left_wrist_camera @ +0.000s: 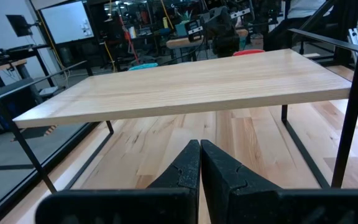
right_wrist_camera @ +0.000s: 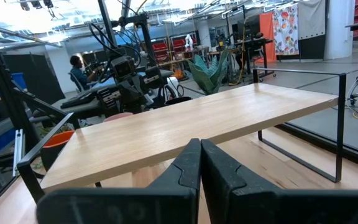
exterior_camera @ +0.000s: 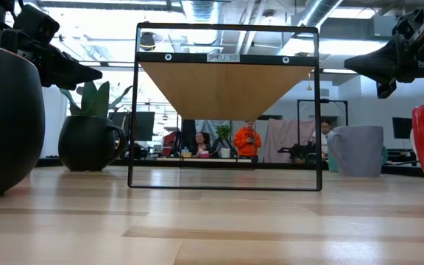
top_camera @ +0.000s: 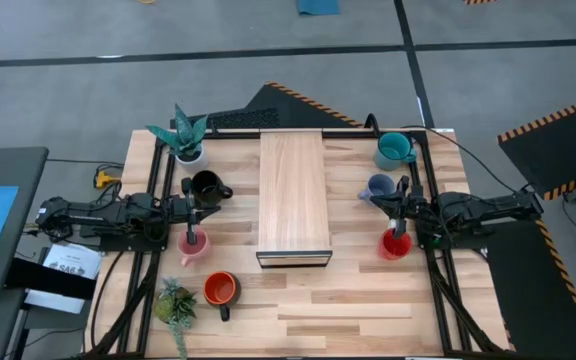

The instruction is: Place coffee mugs

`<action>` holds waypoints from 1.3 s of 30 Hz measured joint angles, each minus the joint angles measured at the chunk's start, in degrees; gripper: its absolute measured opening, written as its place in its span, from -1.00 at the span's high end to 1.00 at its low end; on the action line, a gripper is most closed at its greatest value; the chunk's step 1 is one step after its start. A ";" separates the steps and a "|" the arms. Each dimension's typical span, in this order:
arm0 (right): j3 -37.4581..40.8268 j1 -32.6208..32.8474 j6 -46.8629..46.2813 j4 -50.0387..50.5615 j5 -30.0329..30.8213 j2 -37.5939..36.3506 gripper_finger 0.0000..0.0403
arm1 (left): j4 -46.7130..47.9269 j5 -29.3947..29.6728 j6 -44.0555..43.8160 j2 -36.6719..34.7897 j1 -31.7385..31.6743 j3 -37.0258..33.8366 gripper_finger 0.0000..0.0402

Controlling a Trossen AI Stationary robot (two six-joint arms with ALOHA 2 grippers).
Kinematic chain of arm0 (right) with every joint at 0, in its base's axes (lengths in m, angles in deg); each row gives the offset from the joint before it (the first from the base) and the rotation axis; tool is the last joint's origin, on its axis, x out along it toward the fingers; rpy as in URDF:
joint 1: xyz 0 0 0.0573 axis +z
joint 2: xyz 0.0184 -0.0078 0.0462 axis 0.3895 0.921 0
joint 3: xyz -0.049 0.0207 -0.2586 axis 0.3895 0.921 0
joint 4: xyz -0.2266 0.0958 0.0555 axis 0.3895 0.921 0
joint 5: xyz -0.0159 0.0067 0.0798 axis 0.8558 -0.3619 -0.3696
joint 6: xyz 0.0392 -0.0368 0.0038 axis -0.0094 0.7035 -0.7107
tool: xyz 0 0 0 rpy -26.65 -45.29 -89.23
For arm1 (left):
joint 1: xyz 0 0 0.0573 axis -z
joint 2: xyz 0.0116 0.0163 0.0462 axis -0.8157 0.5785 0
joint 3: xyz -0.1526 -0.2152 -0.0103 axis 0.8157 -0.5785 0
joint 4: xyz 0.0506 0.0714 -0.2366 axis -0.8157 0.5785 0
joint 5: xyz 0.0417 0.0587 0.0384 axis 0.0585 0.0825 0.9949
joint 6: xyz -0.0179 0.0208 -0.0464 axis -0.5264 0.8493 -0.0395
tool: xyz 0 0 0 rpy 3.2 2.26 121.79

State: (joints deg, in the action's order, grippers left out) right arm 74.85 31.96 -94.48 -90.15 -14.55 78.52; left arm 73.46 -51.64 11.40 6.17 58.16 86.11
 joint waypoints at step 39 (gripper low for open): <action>-0.01 -0.01 0.01 0.01 0.00 0.01 0.81 | -10.14 -9.24 -7.36 1.50 0.00 3.29 0.97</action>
State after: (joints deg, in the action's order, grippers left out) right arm 74.84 31.95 -94.47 -90.14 -14.55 78.54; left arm 63.33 -60.88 4.04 7.66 58.16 89.39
